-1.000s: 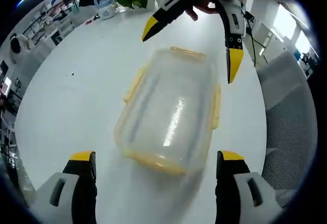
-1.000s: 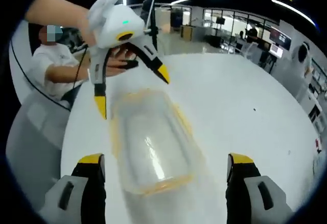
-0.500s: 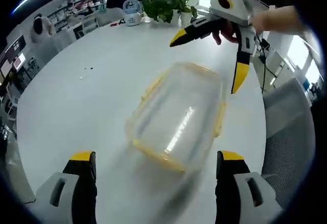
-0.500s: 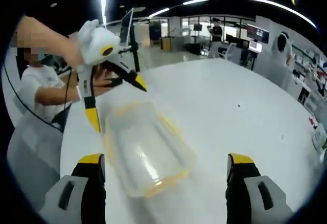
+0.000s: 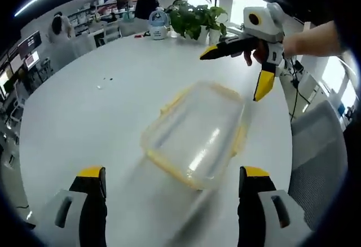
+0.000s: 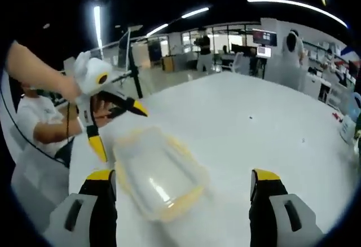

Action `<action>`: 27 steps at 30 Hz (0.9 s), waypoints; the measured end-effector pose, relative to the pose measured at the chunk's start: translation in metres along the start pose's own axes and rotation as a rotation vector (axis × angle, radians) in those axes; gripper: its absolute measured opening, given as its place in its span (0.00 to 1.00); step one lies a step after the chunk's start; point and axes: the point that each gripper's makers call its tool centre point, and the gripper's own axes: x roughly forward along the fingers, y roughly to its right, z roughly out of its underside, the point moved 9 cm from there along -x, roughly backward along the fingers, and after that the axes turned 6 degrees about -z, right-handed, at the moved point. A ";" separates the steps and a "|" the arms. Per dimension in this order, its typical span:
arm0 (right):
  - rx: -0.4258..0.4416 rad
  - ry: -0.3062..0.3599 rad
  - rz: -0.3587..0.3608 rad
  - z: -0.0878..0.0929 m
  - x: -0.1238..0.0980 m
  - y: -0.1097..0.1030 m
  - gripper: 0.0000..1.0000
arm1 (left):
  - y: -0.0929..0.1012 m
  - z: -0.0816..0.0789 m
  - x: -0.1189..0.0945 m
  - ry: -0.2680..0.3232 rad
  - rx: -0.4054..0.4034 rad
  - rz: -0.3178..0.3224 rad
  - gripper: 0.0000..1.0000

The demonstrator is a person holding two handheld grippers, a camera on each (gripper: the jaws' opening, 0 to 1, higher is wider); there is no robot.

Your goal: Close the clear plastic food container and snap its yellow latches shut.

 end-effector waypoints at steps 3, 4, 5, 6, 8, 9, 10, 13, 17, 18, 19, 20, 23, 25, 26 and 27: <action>0.027 0.026 0.018 0.001 -0.004 0.002 1.00 | 0.000 0.000 -0.002 0.011 -0.012 -0.011 0.99; 0.031 0.040 0.024 0.001 -0.006 0.002 1.00 | 0.000 0.001 -0.003 0.019 -0.021 -0.016 0.99; 0.035 0.043 0.025 0.001 -0.007 0.002 1.00 | 0.001 0.001 -0.003 0.019 -0.029 -0.018 0.99; 0.042 0.053 0.028 0.001 -0.009 0.001 1.00 | 0.001 0.002 -0.004 0.028 -0.041 -0.023 0.99; 0.043 0.054 0.027 0.002 -0.010 -0.001 1.00 | 0.000 0.002 -0.007 0.045 -0.049 -0.036 0.99; 0.043 0.055 0.028 0.003 -0.012 -0.002 1.00 | 0.000 0.002 -0.008 0.054 -0.053 -0.044 0.99; 0.042 0.057 0.028 0.004 -0.012 -0.003 1.00 | 0.000 0.003 -0.009 0.057 -0.058 -0.046 0.99; 0.047 0.059 0.036 0.007 -0.015 -0.003 1.00 | 0.000 0.005 -0.010 0.069 -0.092 -0.051 0.99; 0.067 0.078 0.050 0.008 -0.020 -0.004 1.00 | 0.004 0.007 -0.015 0.112 -0.149 -0.046 0.99; 0.074 0.081 0.051 0.008 -0.021 -0.005 1.00 | 0.005 0.008 -0.016 0.117 -0.155 -0.047 0.99; 0.074 0.083 0.053 0.009 -0.022 -0.006 1.00 | 0.007 0.010 -0.017 0.124 -0.167 -0.048 0.99; 0.074 0.085 0.054 0.010 -0.024 -0.007 1.00 | 0.008 0.011 -0.018 0.128 -0.176 -0.044 0.99; 0.077 0.093 0.056 0.012 -0.027 -0.011 1.00 | 0.010 0.014 -0.021 0.145 -0.201 -0.044 0.99; 0.077 0.093 0.055 0.013 -0.029 -0.013 0.99 | 0.013 0.016 -0.024 0.165 -0.238 -0.040 0.99; 0.077 0.094 0.057 0.014 -0.030 -0.014 0.99 | 0.013 0.018 -0.026 0.183 -0.254 -0.044 0.99; 0.077 0.100 0.062 0.014 -0.032 -0.014 0.99 | 0.013 0.019 -0.026 0.184 -0.263 -0.045 0.99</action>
